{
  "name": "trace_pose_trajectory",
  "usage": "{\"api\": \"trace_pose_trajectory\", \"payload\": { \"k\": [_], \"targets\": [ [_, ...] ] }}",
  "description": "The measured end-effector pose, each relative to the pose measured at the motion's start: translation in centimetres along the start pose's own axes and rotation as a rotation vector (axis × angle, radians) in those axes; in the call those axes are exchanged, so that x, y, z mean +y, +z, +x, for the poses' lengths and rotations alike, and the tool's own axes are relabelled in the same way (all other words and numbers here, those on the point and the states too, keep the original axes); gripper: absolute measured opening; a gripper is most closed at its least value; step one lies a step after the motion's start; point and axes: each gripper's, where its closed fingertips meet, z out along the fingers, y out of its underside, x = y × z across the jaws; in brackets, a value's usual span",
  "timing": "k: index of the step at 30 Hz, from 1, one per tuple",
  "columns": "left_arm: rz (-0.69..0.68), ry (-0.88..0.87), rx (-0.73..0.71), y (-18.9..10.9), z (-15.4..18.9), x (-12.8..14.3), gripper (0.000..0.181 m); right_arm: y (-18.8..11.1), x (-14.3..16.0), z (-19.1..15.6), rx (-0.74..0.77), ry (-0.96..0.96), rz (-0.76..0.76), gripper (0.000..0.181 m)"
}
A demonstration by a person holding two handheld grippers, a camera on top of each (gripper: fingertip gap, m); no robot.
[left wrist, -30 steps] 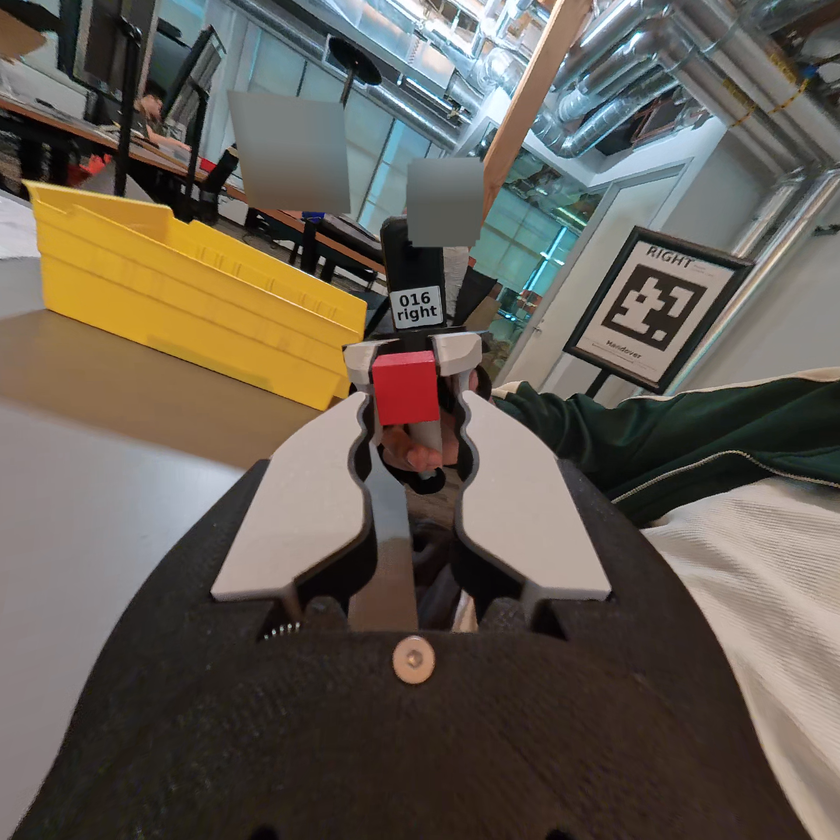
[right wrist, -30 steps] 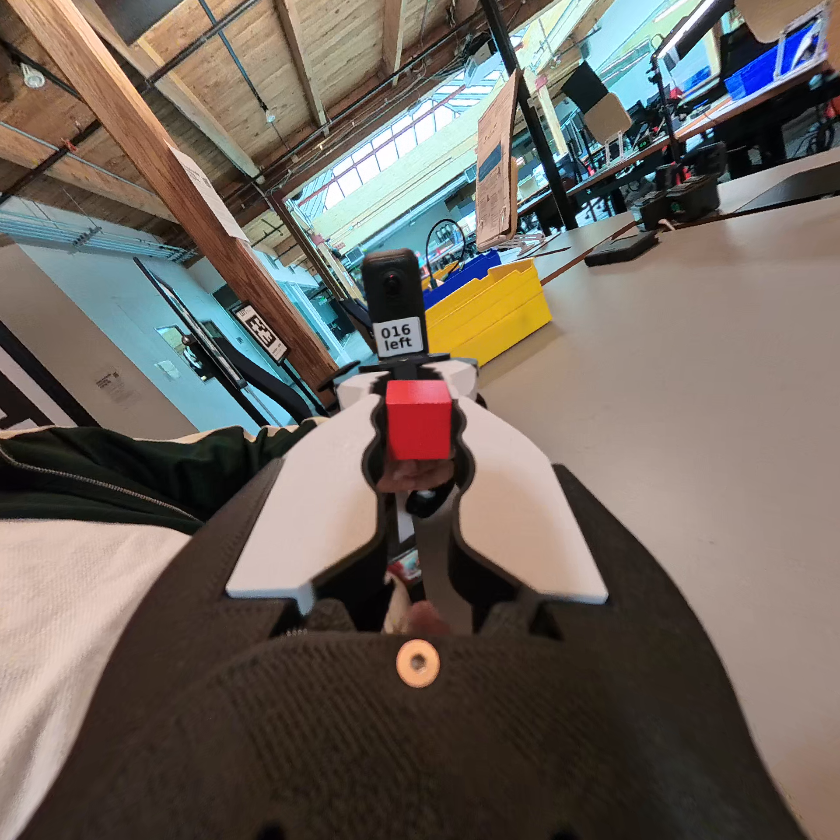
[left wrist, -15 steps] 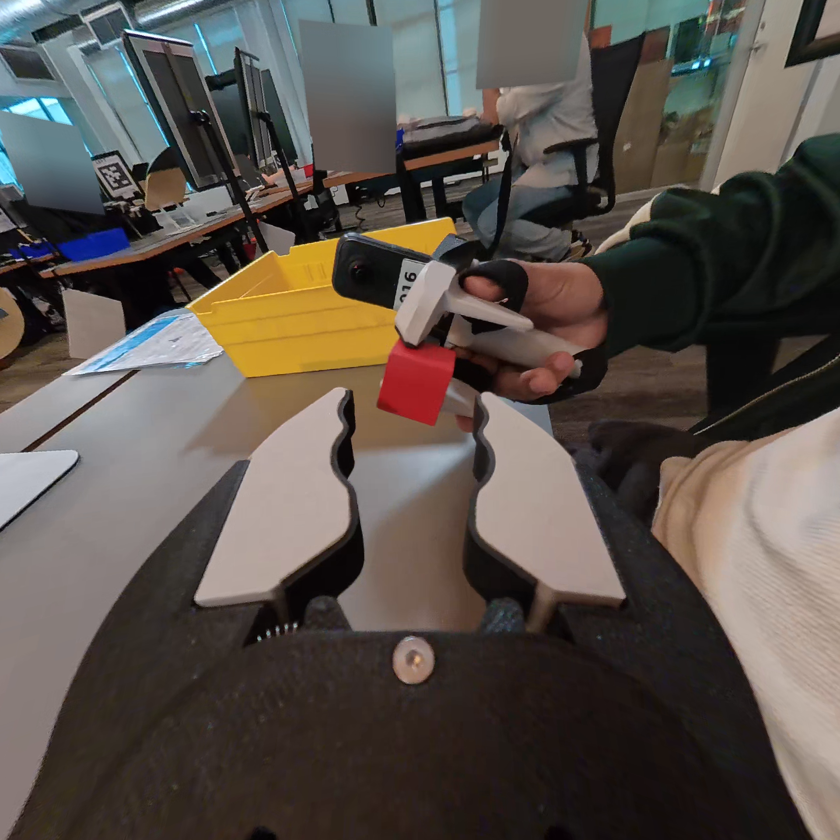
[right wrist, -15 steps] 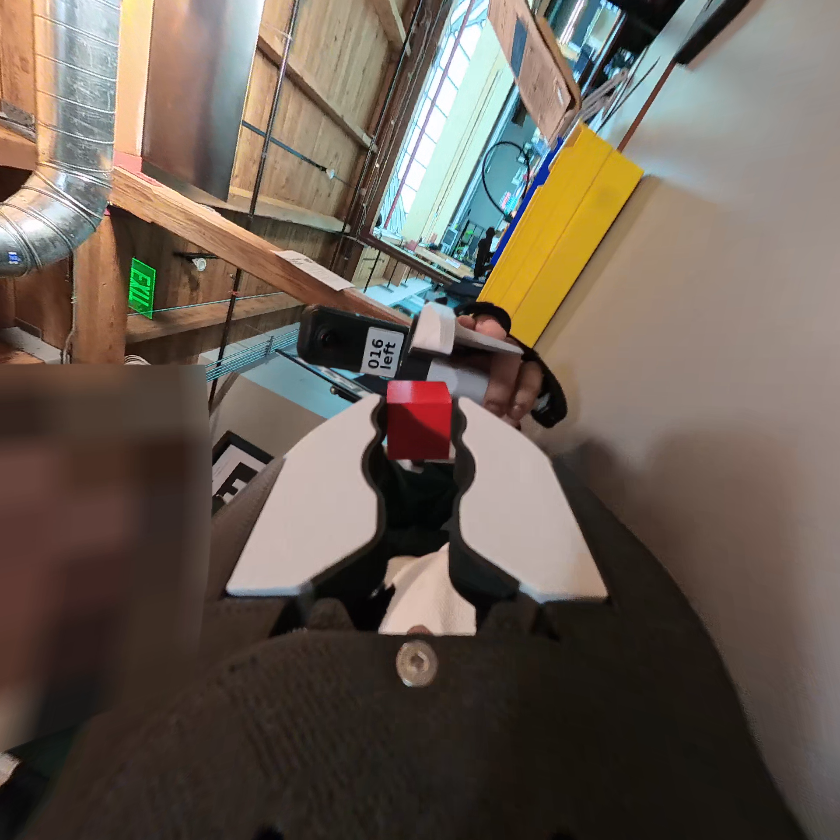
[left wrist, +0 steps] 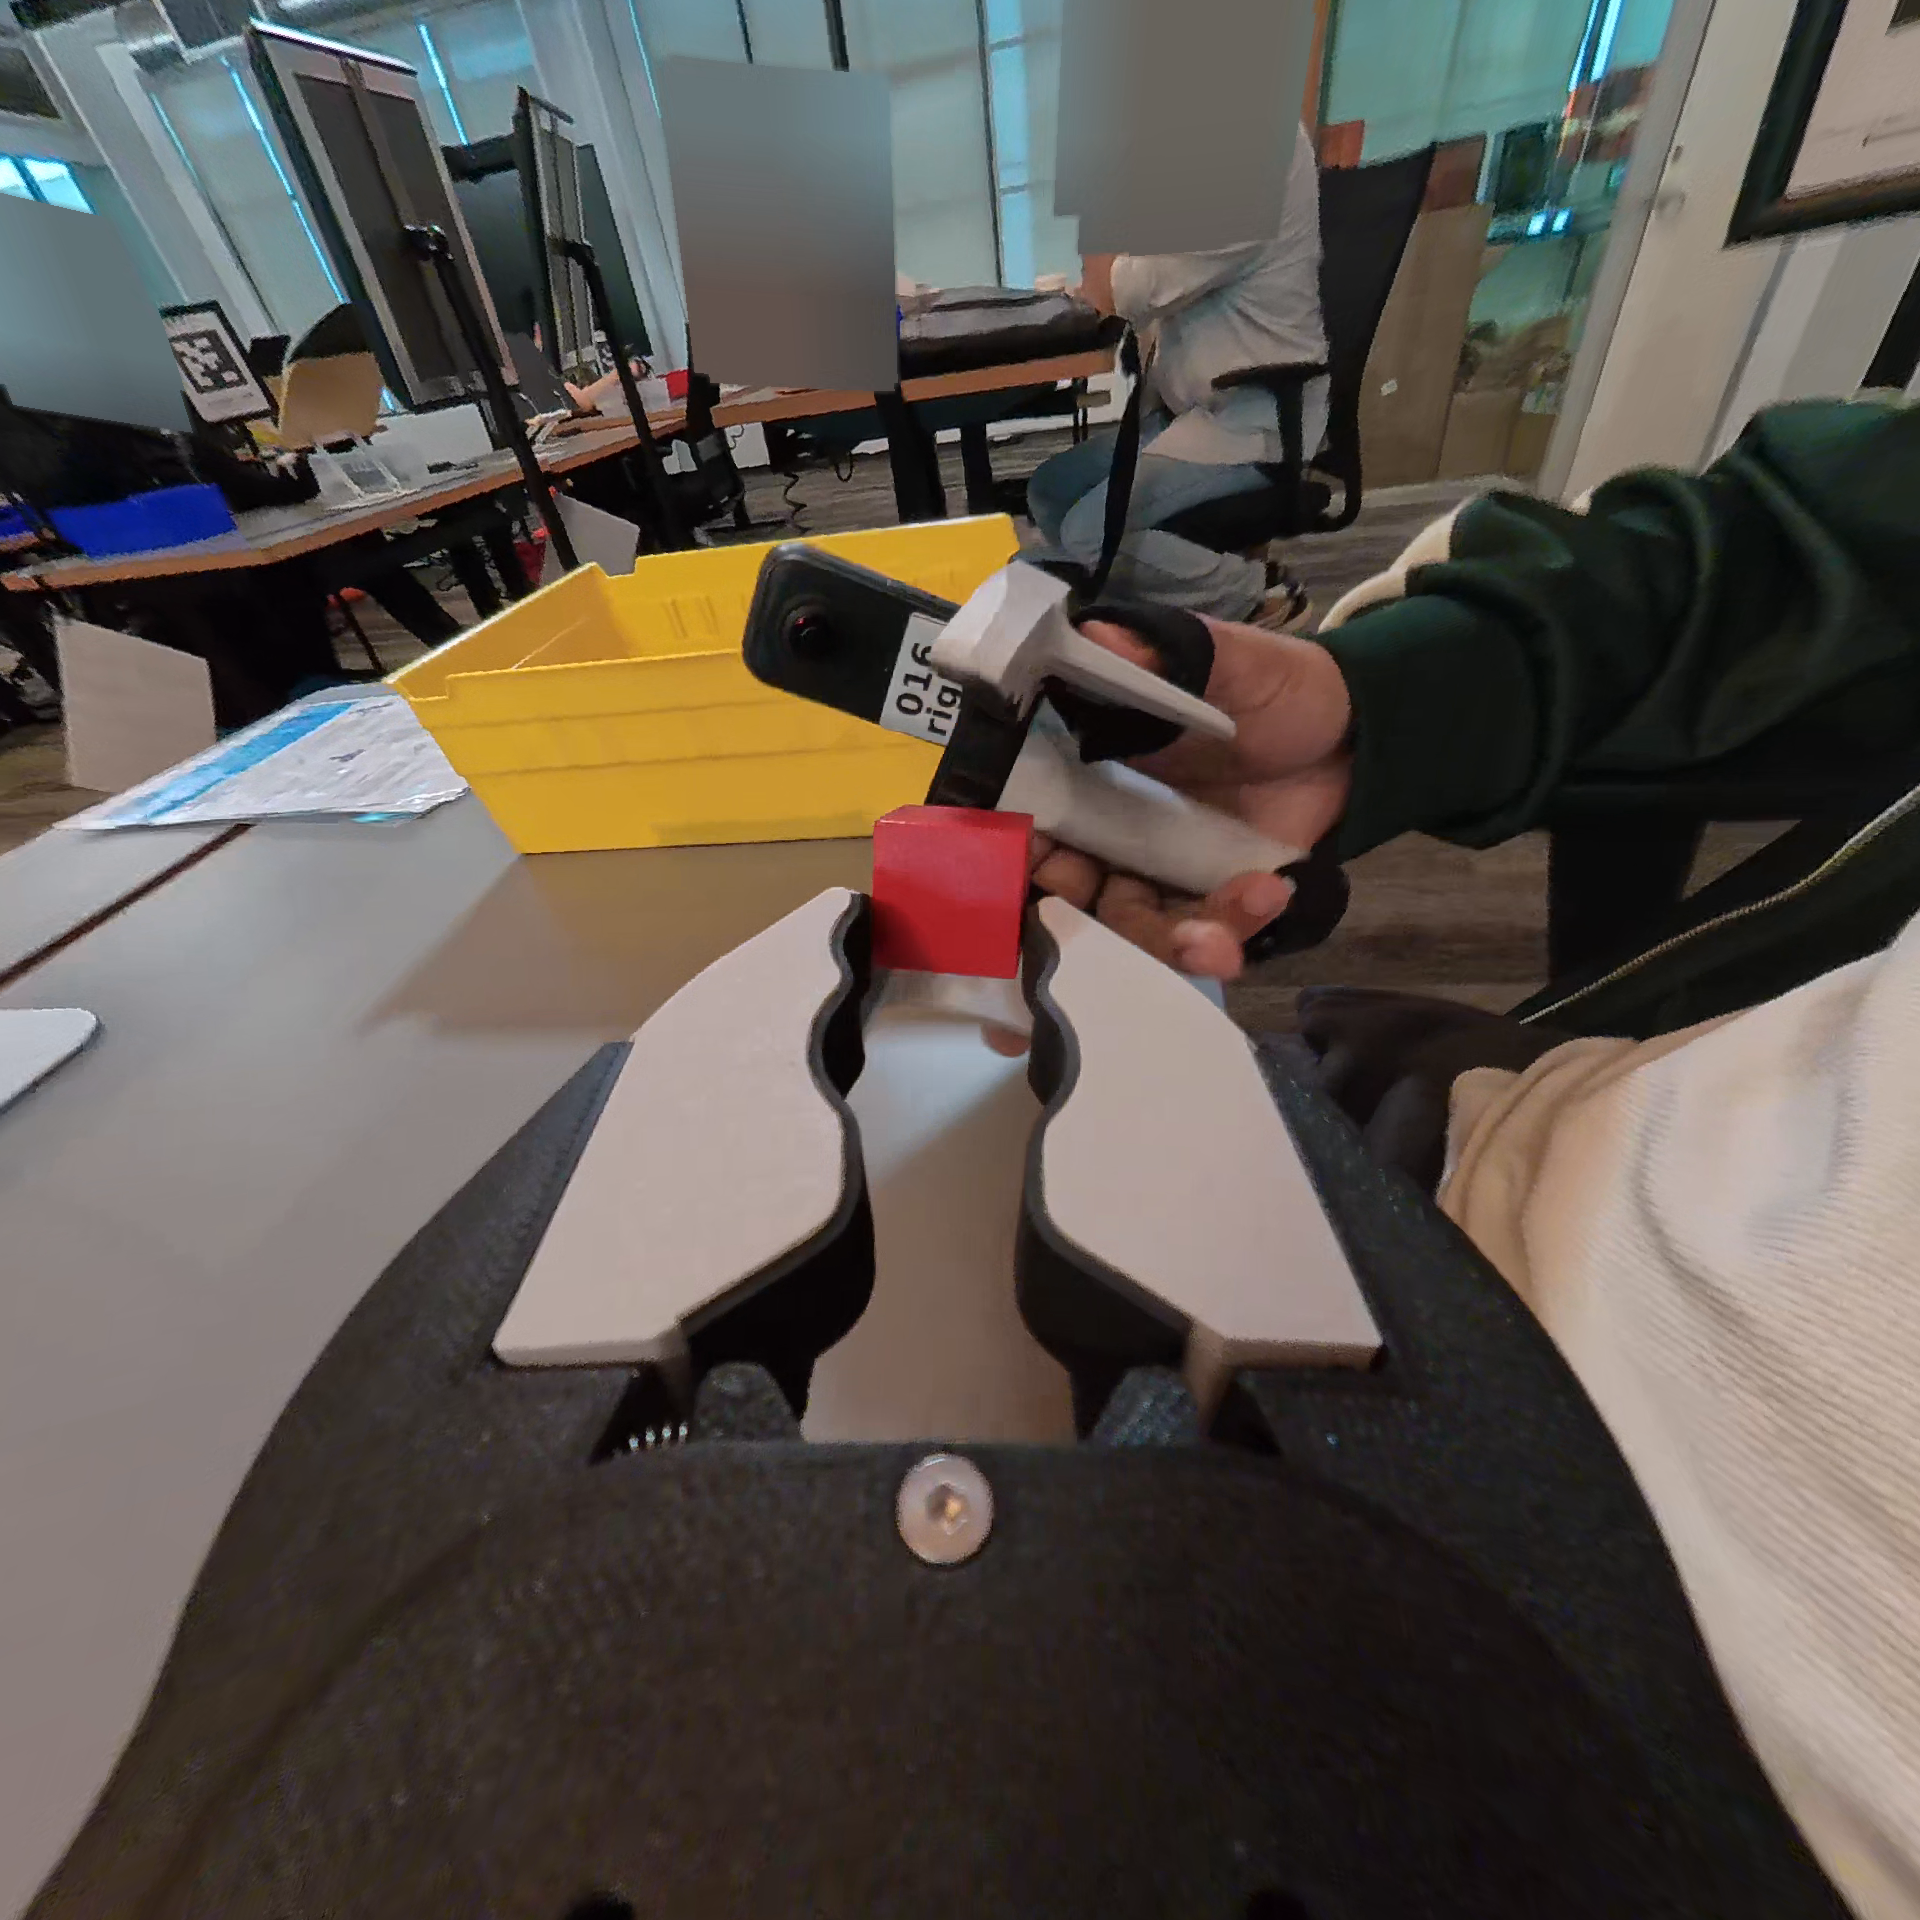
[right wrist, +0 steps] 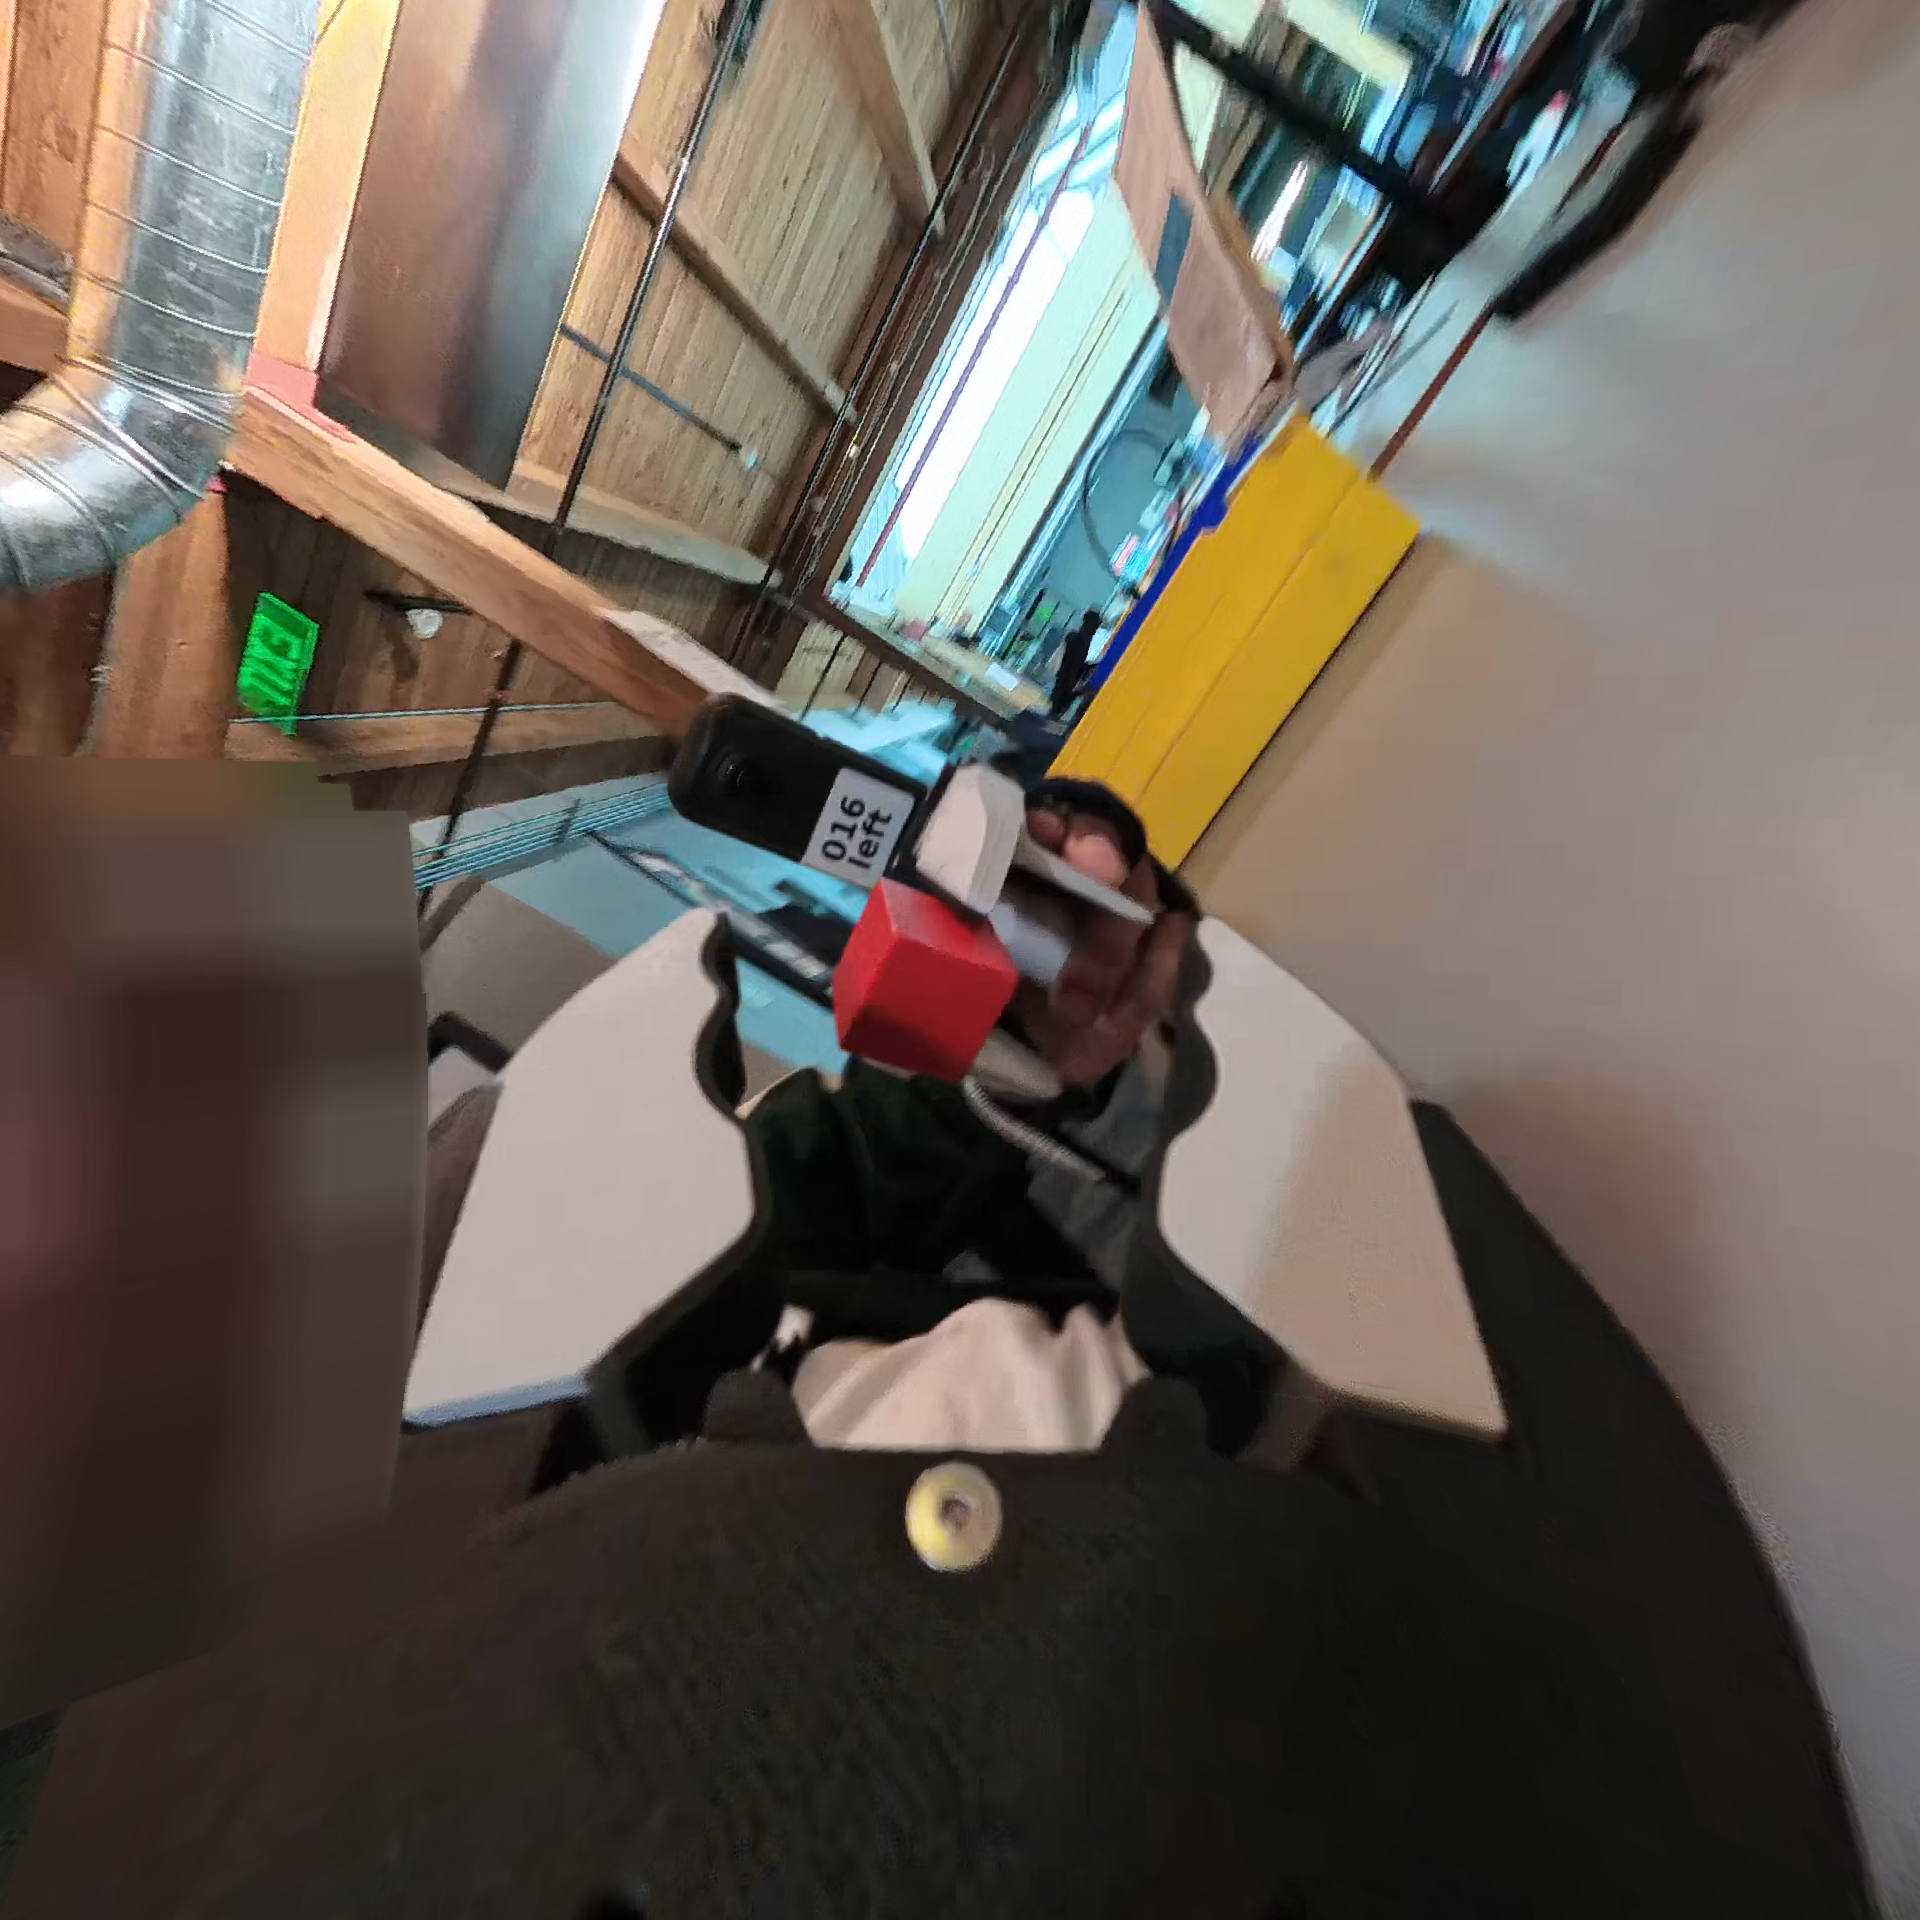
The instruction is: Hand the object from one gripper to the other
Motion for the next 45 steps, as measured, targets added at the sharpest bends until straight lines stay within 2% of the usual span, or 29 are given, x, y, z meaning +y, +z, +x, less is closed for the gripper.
{"api": "trace_pose_trajectory", "payload": {
  "k": [1, 5, 9, 12, 19, 23, 25, 32, 35, 38, 41, 43, 45],
  "targets": [
    [0.015, -0.041, 0.009, -0.1, -0.1, -0.1, 0.026, -0.2, -0.4, 0.1, 0.018, -0.049, 0.020, 0.084],
    [0.100, -0.253, 0.047, -0.6, -0.9, -0.7, 0.026, -0.9, -2.2, -0.6, 0.074, -0.298, 0.102, 0.082],
    [0.191, -0.467, 0.083, -0.9, -1.6, -1.1, 0.026, -1.4, -2.8, -2.1, 0.108, -0.534, 0.116, 0.060],
    [0.218, -0.538, 0.098, -0.8, -1.6, -1.1, 0.025, -1.6, -2.7, -2.3, 0.146, -0.641, 0.094, 0.050],
    [0.228, -0.562, 0.105, -0.4, -0.9, -1.4, 0.026, -0.3, -0.5, -1.9, 0.201, -0.799, -0.038, 0.048],
    [0.236, -0.553, 0.108, -0.3, -0.5, -1.6, 0.026, 0.2, 0.2, -2.4, 0.204, -0.850, -0.060, 0.035],
    [0.228, -0.532, 0.113, -0.1, -0.1, -1.6, 0.026, 0.2, 0.2, -2.7, 0.205, -0.862, -0.056, 0.027],
    [0.245, -0.490, 0.109, -0.1, 0.1, -2.0, 0.025, 0.2, 0.2, -3.1, 0.215, -0.850, -0.069, 0.027],
    [0.249, -0.525, 0.120, -0.2, 0.1, -2.2, 0.034, -0.5, -1.4, -5.7, 0.218, -0.940, -0.010, 0.027],
    [0.229, -0.603, 0.158, -0.4, 0.2, -2.1, 0.035, -3.4, -5.6, -8.7, 0.364, -1.124, 0.076, 0.027],
    [0.227, -0.627, 0.158, -0.6, 0.0, -1.9, 0.035, -9.5, -10.8, -9.2, 0.681, -1.243, 0.168, 0.027],
    [0.228, -0.633, 0.160, -0.6, 0.0, -1.9, 0.036, -14.0, -13.6, -8.3, 0.871, -1.213, 0.227, 0.027],
    [0.215, -0.628, 0.161, -0.4, 0.1, -1.7, 0.036, -17.6, -15.1, -6.5, 0.976, -1.105, 0.267, 0.027]
  ]
}}
